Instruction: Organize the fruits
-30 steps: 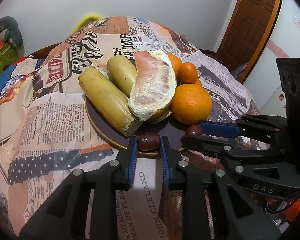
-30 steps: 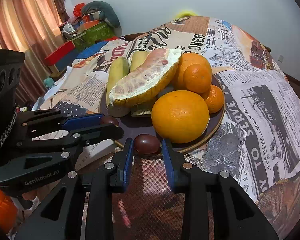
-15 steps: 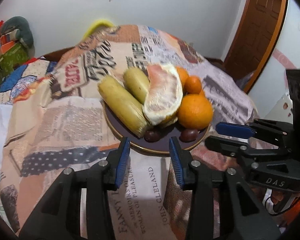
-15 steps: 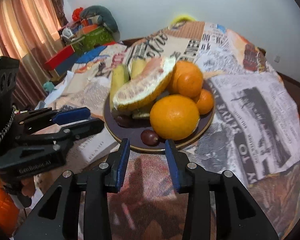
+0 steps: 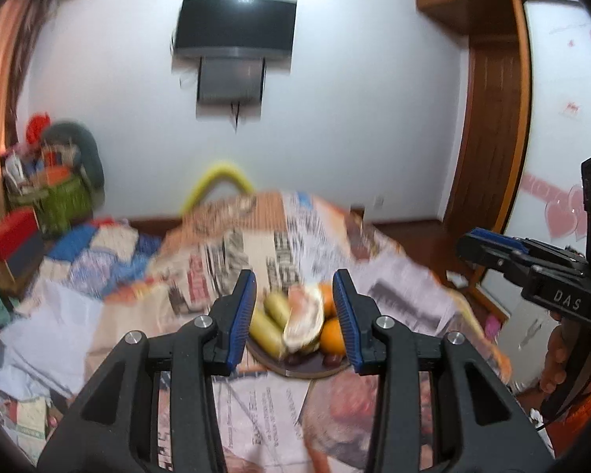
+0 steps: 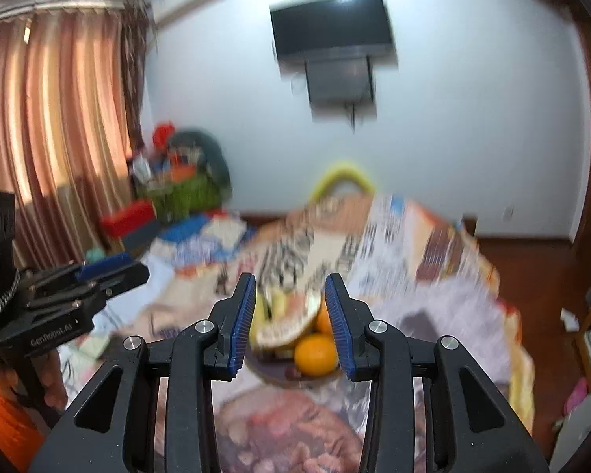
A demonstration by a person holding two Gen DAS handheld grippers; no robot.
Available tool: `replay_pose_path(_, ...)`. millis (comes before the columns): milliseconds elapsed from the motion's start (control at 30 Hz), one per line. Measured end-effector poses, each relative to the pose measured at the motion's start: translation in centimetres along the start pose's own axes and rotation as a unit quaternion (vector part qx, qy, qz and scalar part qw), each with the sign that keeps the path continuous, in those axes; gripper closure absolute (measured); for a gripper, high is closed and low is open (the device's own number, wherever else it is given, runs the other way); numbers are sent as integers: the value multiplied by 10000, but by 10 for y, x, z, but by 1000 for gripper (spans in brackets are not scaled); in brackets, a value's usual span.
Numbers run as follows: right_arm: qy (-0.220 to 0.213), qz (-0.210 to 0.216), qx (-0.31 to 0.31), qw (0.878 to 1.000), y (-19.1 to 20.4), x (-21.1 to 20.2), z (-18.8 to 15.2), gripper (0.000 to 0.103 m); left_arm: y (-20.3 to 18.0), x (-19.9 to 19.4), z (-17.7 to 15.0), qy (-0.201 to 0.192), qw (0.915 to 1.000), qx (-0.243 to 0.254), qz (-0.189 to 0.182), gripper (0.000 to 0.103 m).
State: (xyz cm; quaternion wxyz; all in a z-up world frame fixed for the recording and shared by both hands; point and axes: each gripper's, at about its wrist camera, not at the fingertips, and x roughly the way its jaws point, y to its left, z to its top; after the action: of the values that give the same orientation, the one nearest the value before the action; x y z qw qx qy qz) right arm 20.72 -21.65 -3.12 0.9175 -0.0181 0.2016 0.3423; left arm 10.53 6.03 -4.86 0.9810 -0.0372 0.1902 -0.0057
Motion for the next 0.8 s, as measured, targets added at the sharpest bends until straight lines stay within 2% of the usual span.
replay_pose_path(33, -209, -27, -31, 9998, 4, -13, 5, 69, -4, -10, 5, -134, 9999, 35, 4, 62)
replay_pose_path(100, -510, -64, -66, 9987, 11, -32, 12, 69, -11, -30, 13, -401, 9992, 81, 35, 52)
replay_pose_path(133, -666, -78, -80, 9977, 15, -42, 14, 68, -15, -39, 17, -523, 9986, 94, 45, 43)
replay_pose_path(233, -975, -117, -49, 9952, 23, -62, 16, 52, -25, -60, 22, -790, 9966, 206, 61, 40)
replay_pose_path(300, -1077, -154, -37, 9941, 28, -67, 15, 42, -30, -70, 24, -887, 9956, 275, 85, 33)
replay_pose_path(367, -1127, -209, -66, 9934, 32, -69, 14, 34, -34, -78, 23, -963, 9949, 294, 84, 18)
replay_pose_path(433, -1173, -305, -108, 9926, 35, -69, 12, 24, -37, -85, 22, -1053, 9939, 303, 92, 11)
replay_pose_path(533, -1229, -463, -168, 9912, 41, -70, 10, 17, -40, -92, 21, -1170, 9923, 345, 193, 6)
replay_pose_path(700, -1311, -595, -158, 9895, 38, -72, 9, 0, -39, -98, 21, -1218, 9921, 265, 126, 2)
replay_pose_path(800, -1342, -653, -173, 9886, 39, -78, 7, 0, -40, -98, 20, -1250, 9917, 252, 150, 1)
